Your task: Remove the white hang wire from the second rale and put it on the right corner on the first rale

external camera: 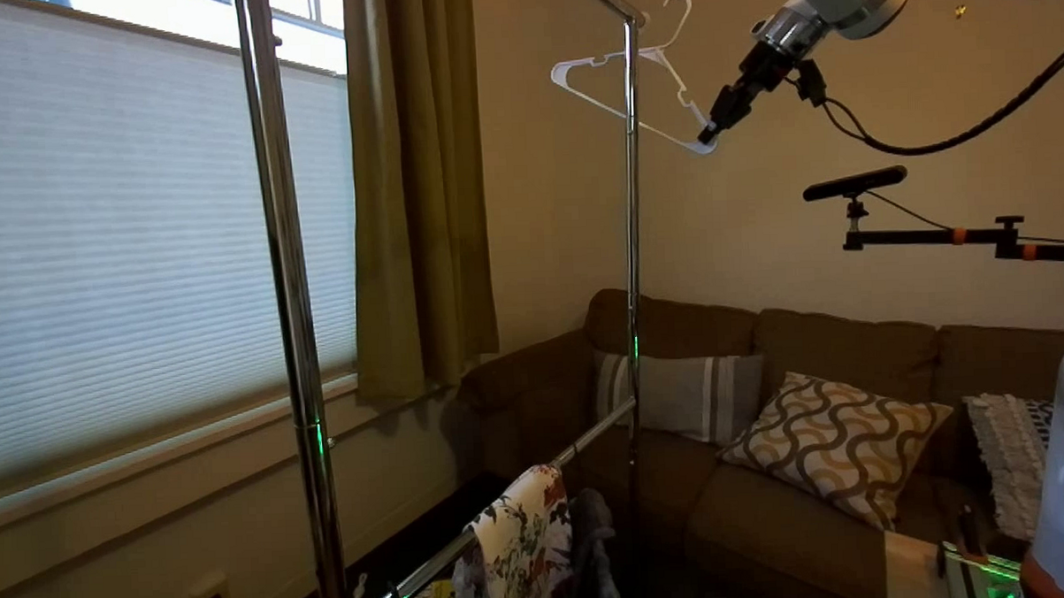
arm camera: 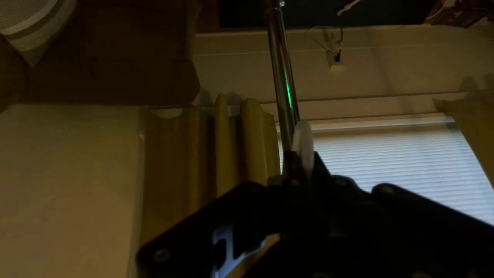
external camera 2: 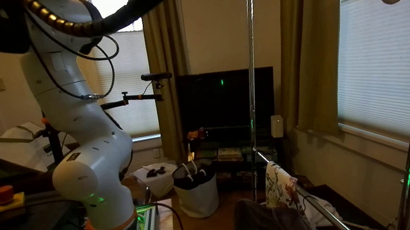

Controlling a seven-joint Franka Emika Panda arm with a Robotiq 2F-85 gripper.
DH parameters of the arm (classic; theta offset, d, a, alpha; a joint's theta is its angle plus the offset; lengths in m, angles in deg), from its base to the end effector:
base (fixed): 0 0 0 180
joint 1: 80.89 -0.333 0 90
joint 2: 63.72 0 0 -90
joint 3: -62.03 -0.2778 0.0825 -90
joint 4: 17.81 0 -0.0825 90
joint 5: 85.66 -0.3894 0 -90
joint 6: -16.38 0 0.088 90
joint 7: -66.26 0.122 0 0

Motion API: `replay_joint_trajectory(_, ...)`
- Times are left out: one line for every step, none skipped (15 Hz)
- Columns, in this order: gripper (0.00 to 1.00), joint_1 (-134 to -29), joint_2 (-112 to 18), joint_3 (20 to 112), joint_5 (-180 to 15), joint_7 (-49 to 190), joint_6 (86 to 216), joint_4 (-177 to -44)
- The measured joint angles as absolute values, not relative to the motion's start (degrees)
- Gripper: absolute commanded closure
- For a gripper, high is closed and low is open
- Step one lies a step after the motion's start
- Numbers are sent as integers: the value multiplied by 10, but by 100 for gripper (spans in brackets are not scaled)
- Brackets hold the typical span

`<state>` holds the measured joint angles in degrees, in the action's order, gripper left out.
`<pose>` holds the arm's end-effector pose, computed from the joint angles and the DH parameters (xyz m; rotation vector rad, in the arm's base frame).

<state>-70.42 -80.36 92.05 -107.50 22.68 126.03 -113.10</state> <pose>0.3846 -0.3453 0.7088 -2.8823 0.0030 -1.0840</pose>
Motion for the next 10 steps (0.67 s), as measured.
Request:
replay_joint_trajectory(98, -704, -799, 919, -1075, 223, 1255, -1124)
replay_joint_trajectory(98, -704, -794, 918, -1074, 220, 1248, -1116)
replay_joint_trajectory(98, -704, -789, 916, -1074, 217, 1240, -1106)
replay_joint_trajectory(98, -704, -784, 915, -1073, 214, 1232, -1095)
replay_joint_trajectory(98, -704, -777, 915, -1071, 212, 1219, -1082)
replay_joint_trajectory(98, -703, -769, 915, -1070, 211, 1207, -1068)
replay_joint_trajectory(98, -701, -760, 916, -1068, 209, 1194, -1052)
replay_joint_trajectory(98, -698, -750, 916, -1066, 208, 1182, -1036)
replay_joint_trajectory(98, -694, -740, 916, -1064, 207, 1169, -1019)
replay_joint_trajectory(98, -689, -730, 916, -1064, 205, 1157, -1003)
